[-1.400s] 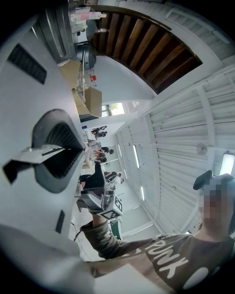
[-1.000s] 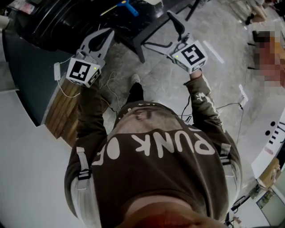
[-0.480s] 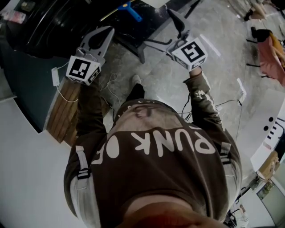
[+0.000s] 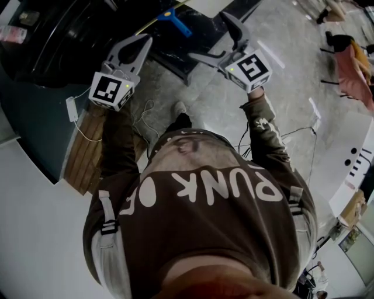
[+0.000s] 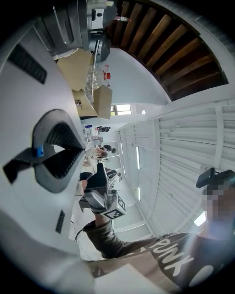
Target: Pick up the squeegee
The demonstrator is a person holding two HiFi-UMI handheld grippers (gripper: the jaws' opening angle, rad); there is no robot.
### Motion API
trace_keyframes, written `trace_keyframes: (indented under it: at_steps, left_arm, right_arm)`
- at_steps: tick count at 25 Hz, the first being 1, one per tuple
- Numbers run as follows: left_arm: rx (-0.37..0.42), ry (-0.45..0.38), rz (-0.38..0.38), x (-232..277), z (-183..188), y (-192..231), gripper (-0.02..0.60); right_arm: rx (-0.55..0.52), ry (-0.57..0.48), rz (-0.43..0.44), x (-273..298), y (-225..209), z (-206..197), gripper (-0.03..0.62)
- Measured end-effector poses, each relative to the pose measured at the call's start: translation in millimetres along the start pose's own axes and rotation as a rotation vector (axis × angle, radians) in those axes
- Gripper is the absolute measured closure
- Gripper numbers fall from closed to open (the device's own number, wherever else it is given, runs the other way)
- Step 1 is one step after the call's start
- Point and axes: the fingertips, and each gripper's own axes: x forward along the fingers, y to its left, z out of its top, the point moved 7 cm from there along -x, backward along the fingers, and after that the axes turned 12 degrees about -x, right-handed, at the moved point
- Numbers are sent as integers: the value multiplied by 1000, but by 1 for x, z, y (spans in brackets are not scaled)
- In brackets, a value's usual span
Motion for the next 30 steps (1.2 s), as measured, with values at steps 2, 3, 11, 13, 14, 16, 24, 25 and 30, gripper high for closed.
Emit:
trace_keyframes:
  at_steps: [2,3,11,13,14,16,24,25,30]
  left_arm:
    - [1,0,-10,3,-1,9,580]
    - [-1,0,-14,5,-2,12,580]
    - [-11,8,-38,16,-12,40,580]
    - [-23,11,-40,19,-12,44,580]
    - [-27,12,-39,21,-13,46,580]
    - [-28,10,-39,24,-14,48,580]
    - [-25,25,-14,41,-16,53,580]
    - [-24,24,-5,44,-17,53,580]
    - [-39,26,41,59,-12,52,580]
  right_arm:
    - [8,14,-6,8,-3,-1,0]
    - [10,18,-6,12,-4,-3,0]
    - [22,25,-5,35,-15,-14,0]
    - [20,24,-6,40,-18,-15,0]
    - [20,25,-7,42,-19,-16,0]
    - [22,36,-7,44,-22,-19,0]
    - [29,9,18,51,-40,-27,0]
    - [30,5,23,52,-44,-30,0]
    - [32,-3,62,56,-60,-42,0]
